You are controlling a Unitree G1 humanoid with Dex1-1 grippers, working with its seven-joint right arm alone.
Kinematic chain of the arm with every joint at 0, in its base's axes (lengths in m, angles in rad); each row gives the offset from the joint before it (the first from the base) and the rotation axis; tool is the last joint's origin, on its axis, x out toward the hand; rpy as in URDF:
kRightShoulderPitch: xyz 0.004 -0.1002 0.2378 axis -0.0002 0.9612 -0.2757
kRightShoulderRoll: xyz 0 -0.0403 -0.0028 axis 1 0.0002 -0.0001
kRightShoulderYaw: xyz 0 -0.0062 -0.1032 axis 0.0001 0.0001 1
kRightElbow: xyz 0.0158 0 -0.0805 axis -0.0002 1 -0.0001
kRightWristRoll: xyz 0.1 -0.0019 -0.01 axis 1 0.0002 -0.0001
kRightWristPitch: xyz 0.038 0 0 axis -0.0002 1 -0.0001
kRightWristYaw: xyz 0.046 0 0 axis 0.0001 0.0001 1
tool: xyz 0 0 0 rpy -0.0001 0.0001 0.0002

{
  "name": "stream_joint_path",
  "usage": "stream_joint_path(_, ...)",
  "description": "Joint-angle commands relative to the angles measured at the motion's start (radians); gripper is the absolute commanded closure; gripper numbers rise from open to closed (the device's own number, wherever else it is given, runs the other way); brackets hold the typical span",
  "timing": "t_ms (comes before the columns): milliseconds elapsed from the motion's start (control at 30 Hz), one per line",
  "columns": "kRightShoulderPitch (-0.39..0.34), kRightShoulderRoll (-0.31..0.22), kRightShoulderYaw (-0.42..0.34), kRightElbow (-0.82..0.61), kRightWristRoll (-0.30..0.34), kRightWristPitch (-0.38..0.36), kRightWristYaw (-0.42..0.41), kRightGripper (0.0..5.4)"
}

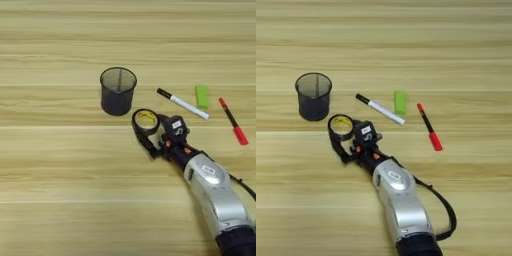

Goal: Move the objects on the table

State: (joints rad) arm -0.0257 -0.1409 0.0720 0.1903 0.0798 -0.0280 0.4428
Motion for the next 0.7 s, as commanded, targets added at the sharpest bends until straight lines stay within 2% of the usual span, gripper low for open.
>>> stream_joint_path(33,-0.009,-0.006,0.032,-0.103,-0.007,0.017,0.005,1.41)
stream_joint_path(167,0.013,0.0,0.075,-0.119,-0.016,0.033,0.02,1.41)
stream_joint_path(367,0.012,0.001,0.093,-0.111,-0.021,0.038,0.022,1.42)
stream_joint_path(400,0.011,0.001,0.094,-0.11,-0.021,0.038,0.021,1.04)
stream_joint_path(700,0.008,-0.027,0.075,-0.153,-0.031,0.024,0.01,0.03)
